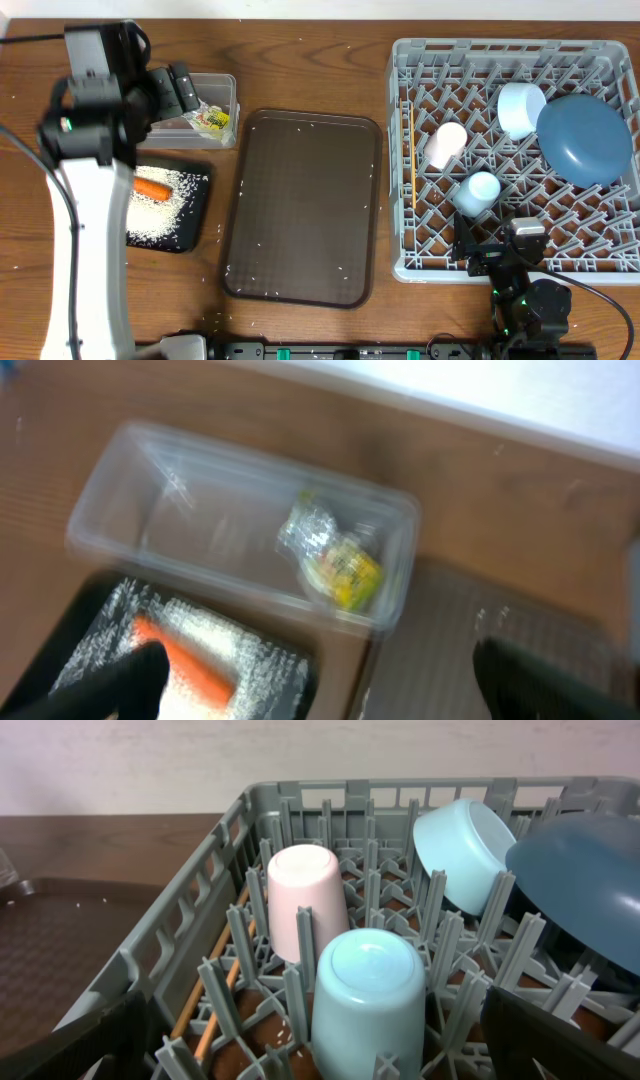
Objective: Sort waste into correct bins and load items into the dishwasher rack
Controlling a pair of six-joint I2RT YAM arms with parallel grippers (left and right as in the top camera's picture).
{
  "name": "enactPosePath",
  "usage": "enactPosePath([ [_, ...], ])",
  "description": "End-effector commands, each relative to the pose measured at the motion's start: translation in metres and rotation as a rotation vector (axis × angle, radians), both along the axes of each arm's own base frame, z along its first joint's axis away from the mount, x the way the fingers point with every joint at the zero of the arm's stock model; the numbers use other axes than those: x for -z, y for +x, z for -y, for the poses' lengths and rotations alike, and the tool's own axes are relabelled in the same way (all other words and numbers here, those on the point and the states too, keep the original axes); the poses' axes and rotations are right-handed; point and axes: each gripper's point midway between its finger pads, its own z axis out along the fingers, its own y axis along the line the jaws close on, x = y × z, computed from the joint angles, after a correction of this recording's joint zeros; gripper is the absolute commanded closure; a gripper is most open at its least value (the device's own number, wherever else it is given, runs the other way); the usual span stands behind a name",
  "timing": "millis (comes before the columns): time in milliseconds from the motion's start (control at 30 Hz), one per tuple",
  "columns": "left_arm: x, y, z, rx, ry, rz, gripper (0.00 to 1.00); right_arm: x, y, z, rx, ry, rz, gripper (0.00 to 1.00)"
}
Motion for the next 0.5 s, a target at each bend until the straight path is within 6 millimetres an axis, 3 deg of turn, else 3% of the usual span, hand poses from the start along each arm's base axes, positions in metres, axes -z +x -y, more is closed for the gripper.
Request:
enactPosePath([
  [0, 0.007, -0.011, 0.018, 0.056, -0.025, 0.076, 0.02, 0.0, 0.0, 0.001, 0.001, -0.014, 0.007, 0.01],
  [267, 0.026, -0.042, 0.029, 0.122, -0.002, 0.358, 0.02, 0.0, 0.0, 0.001, 0.001, -0.014, 0.007, 0.01],
  [467, 0.057, -0.082, 0.04, 0.243, 0.124, 0.541, 0.02, 0.0, 0.0, 0.001, 0.001, -0.014, 0.007, 0.01],
])
